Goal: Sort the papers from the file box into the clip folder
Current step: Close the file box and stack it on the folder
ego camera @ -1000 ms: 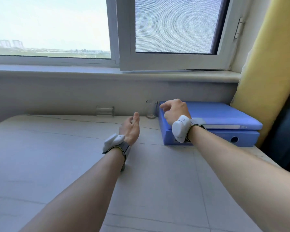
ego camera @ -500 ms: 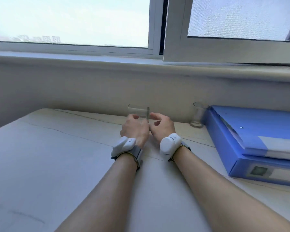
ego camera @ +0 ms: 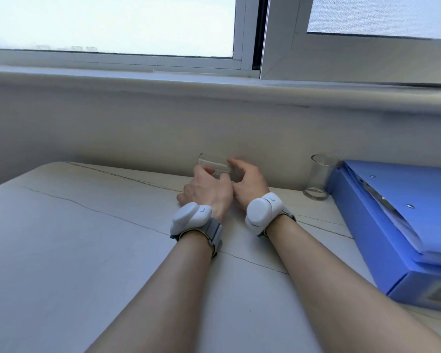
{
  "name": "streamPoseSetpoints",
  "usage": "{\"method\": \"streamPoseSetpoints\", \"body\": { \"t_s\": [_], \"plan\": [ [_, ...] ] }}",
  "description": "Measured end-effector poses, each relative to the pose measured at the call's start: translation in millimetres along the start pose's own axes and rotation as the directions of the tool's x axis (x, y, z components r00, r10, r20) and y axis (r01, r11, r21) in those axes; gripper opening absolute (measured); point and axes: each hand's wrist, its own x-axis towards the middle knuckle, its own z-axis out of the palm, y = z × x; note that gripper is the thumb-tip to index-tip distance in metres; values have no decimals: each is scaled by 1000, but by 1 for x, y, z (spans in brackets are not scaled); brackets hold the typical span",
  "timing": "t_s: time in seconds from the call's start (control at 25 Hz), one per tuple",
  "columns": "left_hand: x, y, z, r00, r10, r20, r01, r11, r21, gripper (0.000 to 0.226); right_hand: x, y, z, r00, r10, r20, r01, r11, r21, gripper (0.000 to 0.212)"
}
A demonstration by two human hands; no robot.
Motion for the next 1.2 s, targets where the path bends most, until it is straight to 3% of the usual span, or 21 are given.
{"method": "streamPoseSetpoints", "body": {
  "t_s": [0.36, 0.56, 0.64, 0.8, 1.04, 1.2],
  "plan": [
    [-2, 1, -1, 1000, 19, -6, -20, 968, -249, 31, -3, -1, -10, 974, 147, -170, -148, 989, 9, 48],
    [-2, 2, 3, 996, 86, 15, -74, 923, -377, 30, -2, 1, -13, 947, 230, -224, -230, 973, 23, 33],
    [-2, 3, 3, 992, 118, 45, -90, 914, -395, 31, -1, 3, -13, 941, 265, -212, -274, 962, -15, 19],
    [0, 2, 5, 987, 140, 78, -98, 913, -397, 35, -1, 1, -14, 938, 281, -205, -289, 957, -7, 22],
    [-2, 2, 8, 970, 195, 148, -121, 907, -402, 43, 0, 1, -14, 925, 303, -228, -306, 952, 26, 50],
    [-2, 2, 10, 935, 251, 249, -141, 911, -387, 58, -7, 2, -21, 920, 311, -238, -308, 950, 49, 29]
  ]
}}
